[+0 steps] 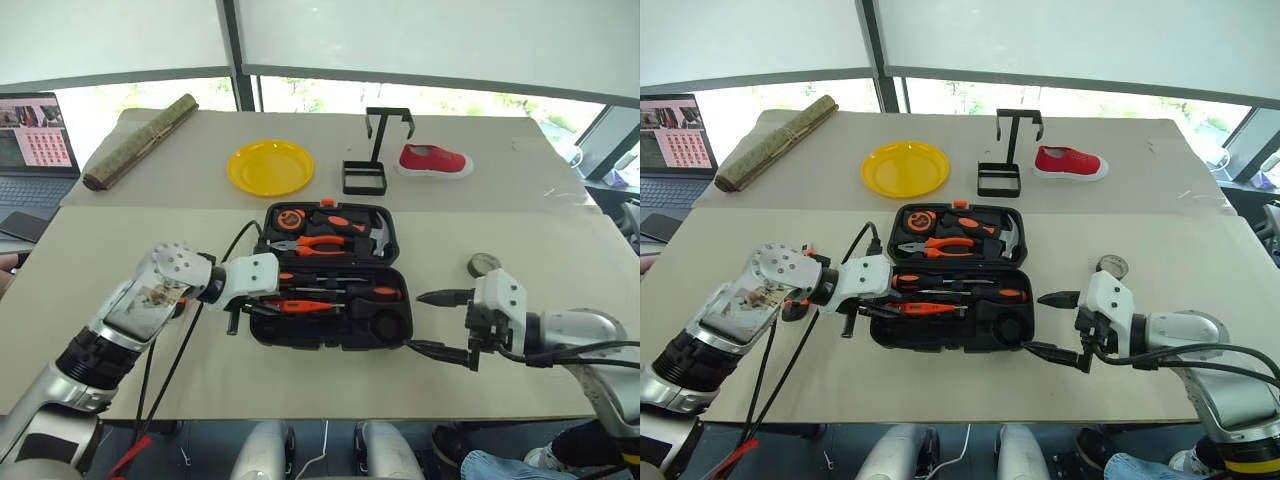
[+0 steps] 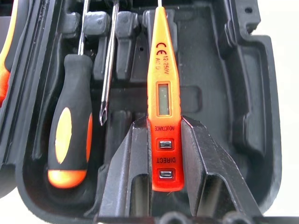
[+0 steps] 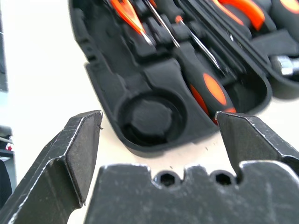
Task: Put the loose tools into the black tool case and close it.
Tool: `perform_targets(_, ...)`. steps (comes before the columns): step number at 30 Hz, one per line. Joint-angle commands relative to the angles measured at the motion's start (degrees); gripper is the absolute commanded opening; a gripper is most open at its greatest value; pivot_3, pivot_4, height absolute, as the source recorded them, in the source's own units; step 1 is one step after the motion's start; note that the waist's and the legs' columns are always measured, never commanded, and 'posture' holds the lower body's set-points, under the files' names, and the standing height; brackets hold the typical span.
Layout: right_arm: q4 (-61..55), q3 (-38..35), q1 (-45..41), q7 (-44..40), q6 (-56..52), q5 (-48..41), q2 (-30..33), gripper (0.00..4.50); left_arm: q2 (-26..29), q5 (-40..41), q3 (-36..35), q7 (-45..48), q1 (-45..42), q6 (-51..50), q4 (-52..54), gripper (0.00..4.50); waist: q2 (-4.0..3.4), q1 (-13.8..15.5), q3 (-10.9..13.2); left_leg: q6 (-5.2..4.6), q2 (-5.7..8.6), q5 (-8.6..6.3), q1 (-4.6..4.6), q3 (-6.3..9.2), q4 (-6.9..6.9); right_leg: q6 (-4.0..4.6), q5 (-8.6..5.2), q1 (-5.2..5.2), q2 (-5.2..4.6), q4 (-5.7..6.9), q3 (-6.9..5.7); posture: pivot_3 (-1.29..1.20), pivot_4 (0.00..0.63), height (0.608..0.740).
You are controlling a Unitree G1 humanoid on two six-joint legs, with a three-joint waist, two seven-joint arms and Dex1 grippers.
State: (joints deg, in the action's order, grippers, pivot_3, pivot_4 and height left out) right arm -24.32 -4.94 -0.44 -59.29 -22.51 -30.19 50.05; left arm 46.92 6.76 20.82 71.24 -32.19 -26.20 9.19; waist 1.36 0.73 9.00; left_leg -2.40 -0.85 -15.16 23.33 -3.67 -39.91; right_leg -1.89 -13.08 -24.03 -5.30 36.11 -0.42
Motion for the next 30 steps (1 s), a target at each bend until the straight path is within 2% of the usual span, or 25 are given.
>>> perform_targets(1,-3.23,-3.00,-0.12,-0.90,0.49,-2.80,-0.11,4.50,1.41,-0.89,0.22,1.62,-2.04,-2.19,1.10,0.43,0.01,-0.01,0.00,0.00,0.00,0.00,0.00,0.00,-0.01,0.00,0.00,0.00,0.01,0.00,0.00,0.00,0.150,0.740)
perform_targets(6,-4.44,-3.31,-1.07,-0.19,-1.19,-4.07,0.28,4.50,2.88,-2.72,0.91,2.02,-3.38,-3.89,1.76,0.43,0.01,-0.04,0.01,0.00,0.01,0.00,0.05,0.00,-0.01,0.01,0.01,-0.05,0.01,0.00,0.00,0.00,0.150,0.740)
perform_targets(19,-6.68,-2.34,-3.90,1.84,-5.46,-5.28,0.39,4.50,2.07,-8.02,5.27,2.31,-4.51,-3.66,1.26,0.43,0.01,0.01,0.00,0.00,0.02,0.00,0.03,0.00,-0.06,0.01,0.01,-0.01,0.00,0.01,0.01,0.00,0.150,0.740)
perform_targets(30,-7.90,-1.84,-5.08,2.85,-7.71,-6.10,0.08,4.50,-1.37,-10.94,9.40,4.16,-8.20,-8.09,-0.53,0.43,0.01,0.47,0.00,-0.01,0.04,0.00,0.01,0.01,-0.15,-0.01,0.02,0.07,0.00,0.03,0.00,0.00,0.150,0.740)
